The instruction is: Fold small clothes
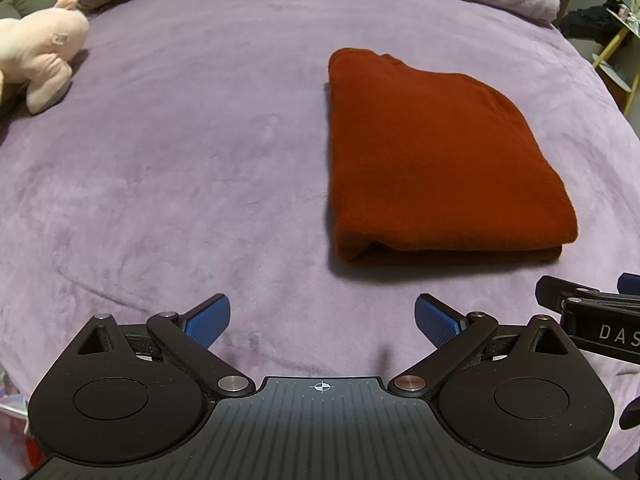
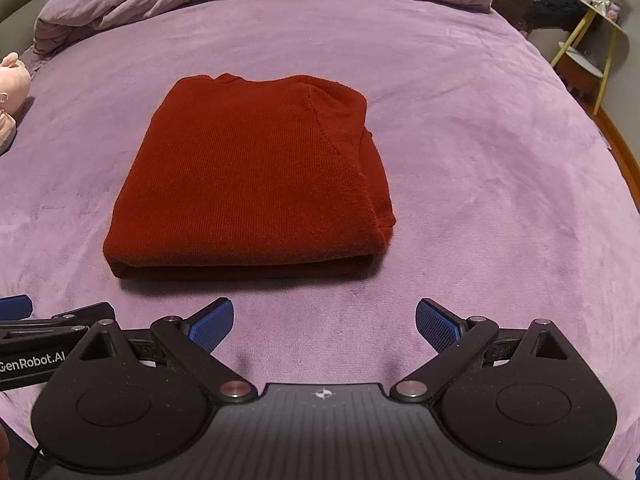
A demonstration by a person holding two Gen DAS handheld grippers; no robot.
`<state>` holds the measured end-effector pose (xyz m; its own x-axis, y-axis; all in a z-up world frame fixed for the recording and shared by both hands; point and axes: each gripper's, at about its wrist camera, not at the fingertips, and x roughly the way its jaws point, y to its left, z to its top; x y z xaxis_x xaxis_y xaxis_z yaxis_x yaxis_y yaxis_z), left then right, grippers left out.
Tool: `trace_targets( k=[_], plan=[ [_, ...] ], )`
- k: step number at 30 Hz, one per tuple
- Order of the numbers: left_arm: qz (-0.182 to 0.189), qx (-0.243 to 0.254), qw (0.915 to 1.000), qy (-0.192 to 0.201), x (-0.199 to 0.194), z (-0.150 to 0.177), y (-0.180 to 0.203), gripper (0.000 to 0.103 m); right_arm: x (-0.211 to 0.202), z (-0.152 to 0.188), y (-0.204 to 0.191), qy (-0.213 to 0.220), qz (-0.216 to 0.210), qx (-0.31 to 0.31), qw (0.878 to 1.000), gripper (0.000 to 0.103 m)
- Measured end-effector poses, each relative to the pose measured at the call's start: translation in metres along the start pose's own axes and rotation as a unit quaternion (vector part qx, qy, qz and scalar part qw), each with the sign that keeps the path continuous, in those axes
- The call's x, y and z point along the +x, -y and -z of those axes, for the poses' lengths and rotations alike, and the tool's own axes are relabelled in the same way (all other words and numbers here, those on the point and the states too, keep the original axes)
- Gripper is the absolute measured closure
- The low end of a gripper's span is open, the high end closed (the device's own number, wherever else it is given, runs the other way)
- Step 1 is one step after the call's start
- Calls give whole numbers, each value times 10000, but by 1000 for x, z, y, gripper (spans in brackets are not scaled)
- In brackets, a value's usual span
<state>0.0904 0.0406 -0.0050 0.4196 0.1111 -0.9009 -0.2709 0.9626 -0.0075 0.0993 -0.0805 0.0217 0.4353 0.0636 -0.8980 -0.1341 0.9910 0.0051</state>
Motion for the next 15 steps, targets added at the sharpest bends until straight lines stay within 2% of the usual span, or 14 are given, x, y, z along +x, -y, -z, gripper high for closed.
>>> trace_targets(
  k=[15],
  plan=[
    [13, 15, 10000, -63, 1, -2, 2, 2, -1, 0, 0, -5, -2, -13, 10000, 5]
  ],
)
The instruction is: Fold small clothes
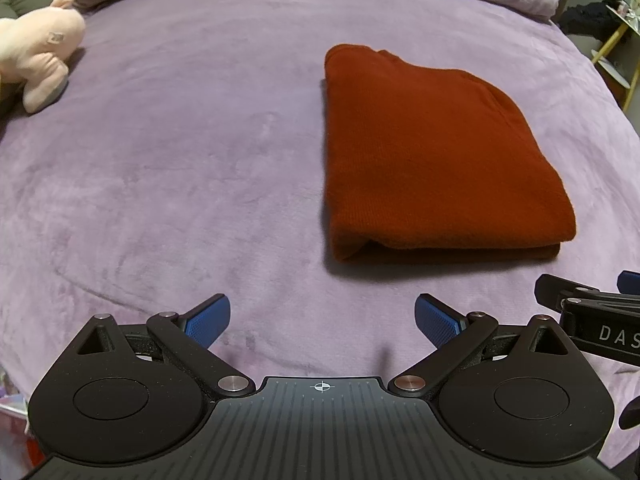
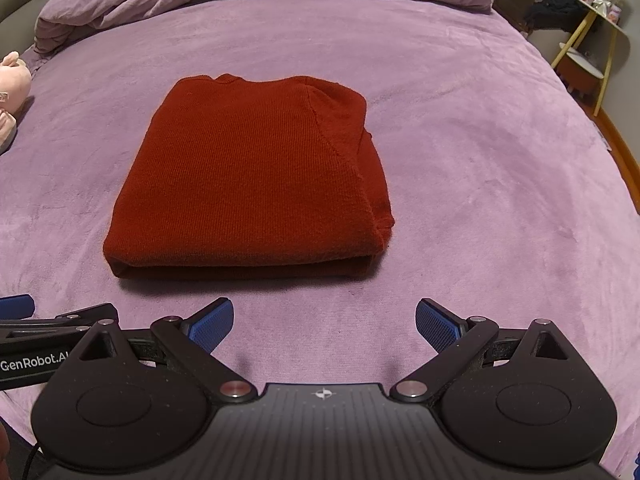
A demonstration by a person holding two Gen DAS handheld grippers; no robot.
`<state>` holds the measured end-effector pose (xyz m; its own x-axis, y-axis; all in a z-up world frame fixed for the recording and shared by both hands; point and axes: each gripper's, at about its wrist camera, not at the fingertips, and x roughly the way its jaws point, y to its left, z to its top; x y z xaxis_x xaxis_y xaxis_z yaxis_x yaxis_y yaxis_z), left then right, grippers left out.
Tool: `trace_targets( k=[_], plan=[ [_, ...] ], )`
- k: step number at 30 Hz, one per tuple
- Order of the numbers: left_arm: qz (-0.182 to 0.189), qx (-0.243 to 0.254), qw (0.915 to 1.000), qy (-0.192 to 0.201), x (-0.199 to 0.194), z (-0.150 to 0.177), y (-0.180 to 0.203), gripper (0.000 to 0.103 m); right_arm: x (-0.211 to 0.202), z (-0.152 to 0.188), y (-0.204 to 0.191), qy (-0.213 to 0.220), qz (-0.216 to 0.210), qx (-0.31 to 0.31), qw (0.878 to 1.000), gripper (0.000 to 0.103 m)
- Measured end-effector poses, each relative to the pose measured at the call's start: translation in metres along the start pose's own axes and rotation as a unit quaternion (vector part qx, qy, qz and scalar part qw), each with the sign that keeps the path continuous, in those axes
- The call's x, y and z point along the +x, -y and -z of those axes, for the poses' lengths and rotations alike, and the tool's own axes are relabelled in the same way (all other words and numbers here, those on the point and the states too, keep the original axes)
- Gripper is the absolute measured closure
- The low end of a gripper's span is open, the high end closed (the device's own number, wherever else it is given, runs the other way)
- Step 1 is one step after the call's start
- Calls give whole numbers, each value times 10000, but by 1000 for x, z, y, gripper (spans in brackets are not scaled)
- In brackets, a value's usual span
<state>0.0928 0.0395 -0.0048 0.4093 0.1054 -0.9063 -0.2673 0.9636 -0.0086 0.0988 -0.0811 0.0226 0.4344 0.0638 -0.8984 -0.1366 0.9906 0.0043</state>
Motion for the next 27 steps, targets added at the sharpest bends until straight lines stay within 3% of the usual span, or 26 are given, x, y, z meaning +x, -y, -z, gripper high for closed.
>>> trace_targets(
  k=[27],
  plan=[
    [14, 32, 10000, -38, 1, -2, 3, 2, 1, -4, -1, -49, -8, -12, 10000, 5]
  ],
)
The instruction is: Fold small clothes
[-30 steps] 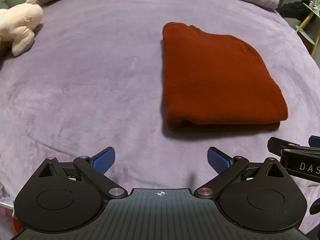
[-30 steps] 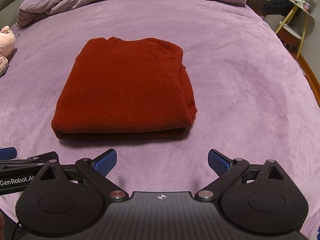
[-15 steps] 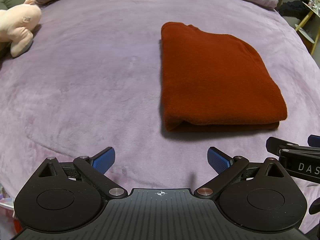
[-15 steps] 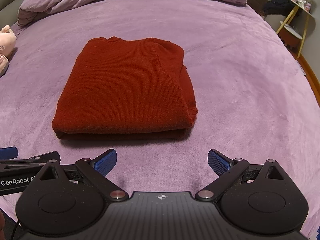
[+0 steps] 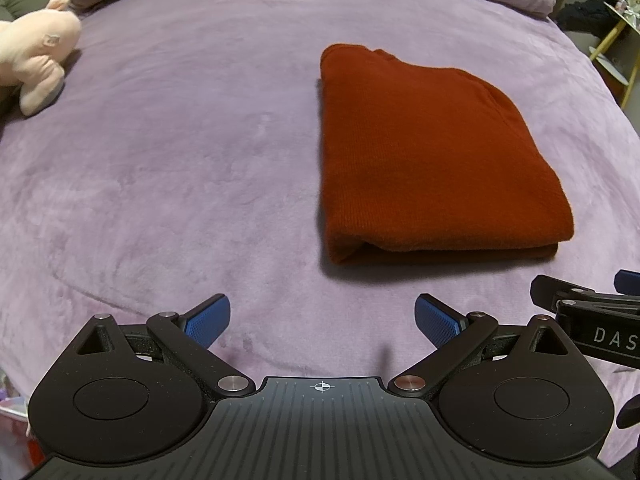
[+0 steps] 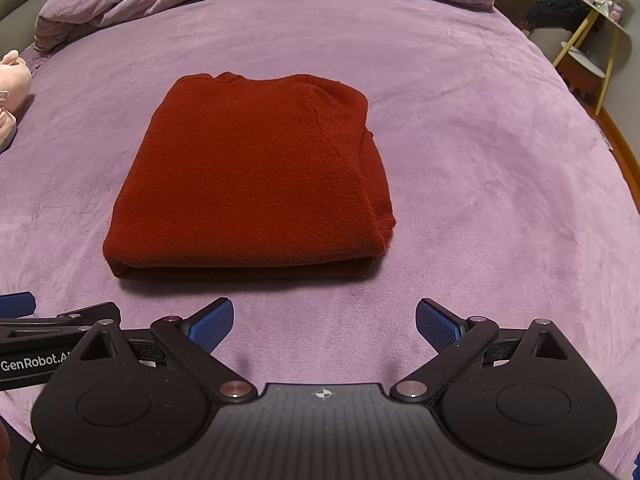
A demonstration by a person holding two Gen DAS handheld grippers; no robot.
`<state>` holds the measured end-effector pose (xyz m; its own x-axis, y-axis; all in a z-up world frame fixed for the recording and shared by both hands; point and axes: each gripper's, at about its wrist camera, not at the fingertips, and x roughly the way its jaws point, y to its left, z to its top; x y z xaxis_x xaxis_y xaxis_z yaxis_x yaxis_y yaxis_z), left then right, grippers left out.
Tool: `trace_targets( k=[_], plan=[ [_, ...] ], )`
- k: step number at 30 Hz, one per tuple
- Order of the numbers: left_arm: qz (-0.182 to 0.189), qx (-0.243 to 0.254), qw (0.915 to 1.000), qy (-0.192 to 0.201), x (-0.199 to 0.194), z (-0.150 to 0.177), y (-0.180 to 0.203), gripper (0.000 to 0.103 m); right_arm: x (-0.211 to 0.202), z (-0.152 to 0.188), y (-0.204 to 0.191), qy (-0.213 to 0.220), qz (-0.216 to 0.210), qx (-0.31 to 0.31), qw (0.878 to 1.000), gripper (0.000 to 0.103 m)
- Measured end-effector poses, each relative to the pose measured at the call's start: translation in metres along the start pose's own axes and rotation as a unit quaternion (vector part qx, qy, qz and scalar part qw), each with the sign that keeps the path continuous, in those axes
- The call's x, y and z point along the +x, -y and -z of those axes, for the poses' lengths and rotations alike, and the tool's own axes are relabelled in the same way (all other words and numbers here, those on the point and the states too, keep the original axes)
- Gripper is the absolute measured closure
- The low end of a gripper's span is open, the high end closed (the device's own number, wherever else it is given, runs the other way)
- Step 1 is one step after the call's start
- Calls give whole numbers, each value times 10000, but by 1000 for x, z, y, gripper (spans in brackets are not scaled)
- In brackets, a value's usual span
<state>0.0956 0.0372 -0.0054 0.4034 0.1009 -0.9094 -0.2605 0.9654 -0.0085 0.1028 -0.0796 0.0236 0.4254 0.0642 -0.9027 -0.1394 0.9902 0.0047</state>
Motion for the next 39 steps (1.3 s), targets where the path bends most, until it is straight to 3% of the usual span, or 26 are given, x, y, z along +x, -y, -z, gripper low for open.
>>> trace_targets(
  k=[39],
  plan=[
    [-45, 91, 9999, 30, 2, -1, 2, 2, 3, 1, 3, -16, -10, -22, 10000, 5]
  ],
)
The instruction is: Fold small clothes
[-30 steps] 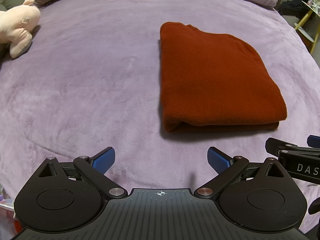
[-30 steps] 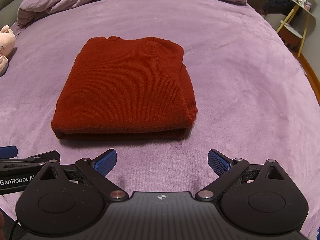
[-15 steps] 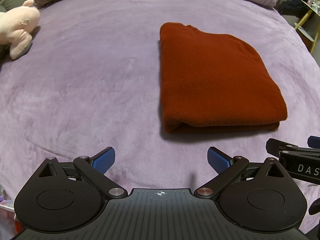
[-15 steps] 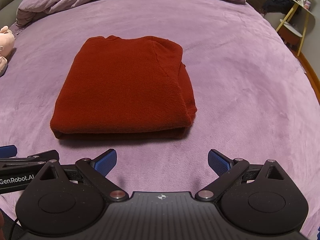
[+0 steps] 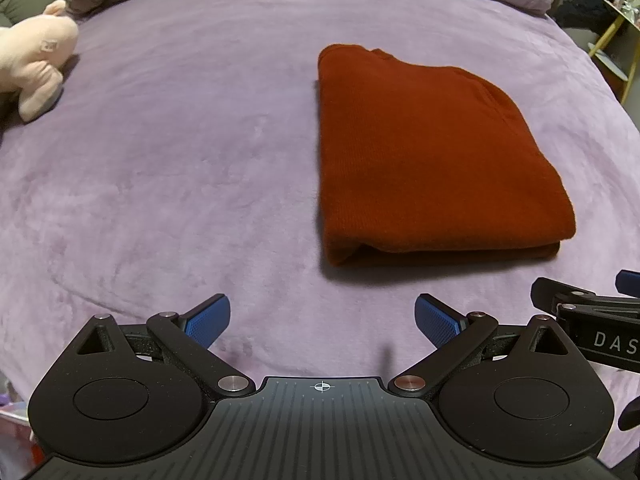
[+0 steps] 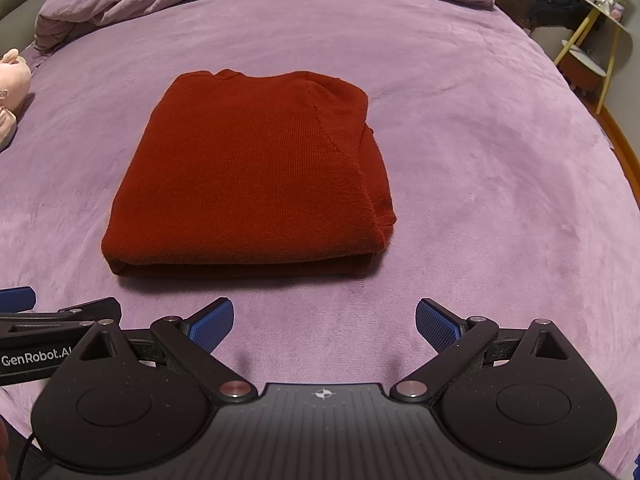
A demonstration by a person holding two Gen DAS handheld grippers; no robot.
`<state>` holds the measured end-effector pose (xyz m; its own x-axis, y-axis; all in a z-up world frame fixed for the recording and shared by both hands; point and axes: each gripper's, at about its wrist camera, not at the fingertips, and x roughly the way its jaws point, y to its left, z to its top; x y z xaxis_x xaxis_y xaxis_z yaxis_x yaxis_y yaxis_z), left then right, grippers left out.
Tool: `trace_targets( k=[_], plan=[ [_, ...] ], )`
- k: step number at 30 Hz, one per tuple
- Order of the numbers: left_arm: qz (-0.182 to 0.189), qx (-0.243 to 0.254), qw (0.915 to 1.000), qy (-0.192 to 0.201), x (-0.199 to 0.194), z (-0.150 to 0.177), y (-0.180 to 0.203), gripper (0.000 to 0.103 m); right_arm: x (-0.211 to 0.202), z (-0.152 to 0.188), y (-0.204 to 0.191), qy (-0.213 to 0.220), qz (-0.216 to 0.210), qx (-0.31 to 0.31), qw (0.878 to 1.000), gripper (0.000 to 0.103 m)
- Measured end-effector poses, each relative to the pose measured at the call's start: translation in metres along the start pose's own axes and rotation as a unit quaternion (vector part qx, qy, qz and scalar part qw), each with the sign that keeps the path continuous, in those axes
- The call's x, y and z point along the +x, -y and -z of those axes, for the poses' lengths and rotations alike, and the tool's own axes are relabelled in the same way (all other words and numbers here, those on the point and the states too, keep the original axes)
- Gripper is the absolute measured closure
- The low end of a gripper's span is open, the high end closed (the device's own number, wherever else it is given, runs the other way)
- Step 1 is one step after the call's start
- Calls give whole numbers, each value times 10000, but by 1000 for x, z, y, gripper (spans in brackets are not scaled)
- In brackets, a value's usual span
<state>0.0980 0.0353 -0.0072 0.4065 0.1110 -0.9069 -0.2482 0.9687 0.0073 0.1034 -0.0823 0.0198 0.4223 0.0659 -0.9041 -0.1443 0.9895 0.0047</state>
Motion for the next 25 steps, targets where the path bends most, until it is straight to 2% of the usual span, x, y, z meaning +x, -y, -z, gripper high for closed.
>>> trace_targets(
  k=[12, 17, 25],
  plan=[
    [-69, 111, 9999, 15, 1, -1, 2, 2, 0, 0, 0, -9, -8, 12, 10000, 5],
    [101, 67, 9998, 176, -4, 3, 2, 2, 0, 0, 1, -11, -11, 14, 10000, 5],
    [6, 239, 9996, 133, -4, 4, 7, 2, 0, -1, 3, -8, -3, 34, 10000, 5]
  ],
)
